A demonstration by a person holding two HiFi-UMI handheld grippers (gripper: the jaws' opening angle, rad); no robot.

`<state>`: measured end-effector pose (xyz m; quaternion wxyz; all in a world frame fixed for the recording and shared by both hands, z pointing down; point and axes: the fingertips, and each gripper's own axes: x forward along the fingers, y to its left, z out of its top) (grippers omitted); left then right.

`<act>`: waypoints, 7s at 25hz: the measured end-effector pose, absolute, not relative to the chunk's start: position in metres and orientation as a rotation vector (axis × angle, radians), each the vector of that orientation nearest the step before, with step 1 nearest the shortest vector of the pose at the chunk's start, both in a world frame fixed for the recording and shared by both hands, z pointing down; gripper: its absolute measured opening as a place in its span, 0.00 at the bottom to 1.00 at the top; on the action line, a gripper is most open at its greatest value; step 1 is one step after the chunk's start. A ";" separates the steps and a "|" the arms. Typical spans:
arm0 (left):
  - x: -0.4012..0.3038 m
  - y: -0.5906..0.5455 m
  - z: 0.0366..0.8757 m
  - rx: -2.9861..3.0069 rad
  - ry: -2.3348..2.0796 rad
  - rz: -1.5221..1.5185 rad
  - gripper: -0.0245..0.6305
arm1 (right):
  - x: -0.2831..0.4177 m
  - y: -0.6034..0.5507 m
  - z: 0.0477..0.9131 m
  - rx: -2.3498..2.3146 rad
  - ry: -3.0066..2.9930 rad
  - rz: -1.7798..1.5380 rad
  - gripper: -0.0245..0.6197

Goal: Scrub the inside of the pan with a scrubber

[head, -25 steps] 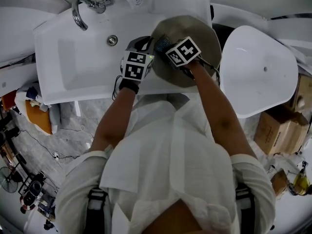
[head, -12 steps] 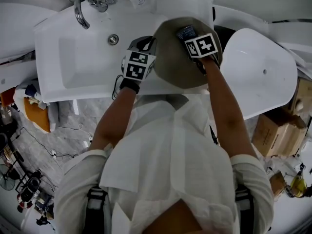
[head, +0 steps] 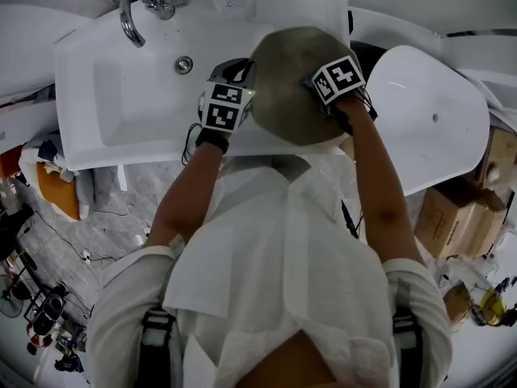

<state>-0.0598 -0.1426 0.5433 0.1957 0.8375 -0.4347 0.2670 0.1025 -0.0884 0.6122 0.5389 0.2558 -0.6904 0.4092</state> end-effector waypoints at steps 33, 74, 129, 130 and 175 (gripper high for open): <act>-0.059 -0.143 0.540 2.359 -1.215 0.759 0.11 | 0.073 -0.147 0.605 0.866 -1.866 0.894 0.11; -0.058 -0.145 0.540 2.375 -1.193 0.757 0.11 | -0.020 -0.195 0.491 0.943 -2.277 0.408 0.06; -0.104 -0.110 0.525 2.377 -1.251 0.779 0.09 | -0.066 -0.144 0.513 0.686 -2.281 0.465 0.06; -0.103 -0.109 0.527 2.378 -1.246 0.786 0.08 | -0.069 -0.139 0.513 0.667 -2.284 0.463 0.06; -0.075 -0.074 0.523 2.345 -1.316 0.810 0.07 | -0.026 0.025 0.516 0.056 -2.149 0.424 0.06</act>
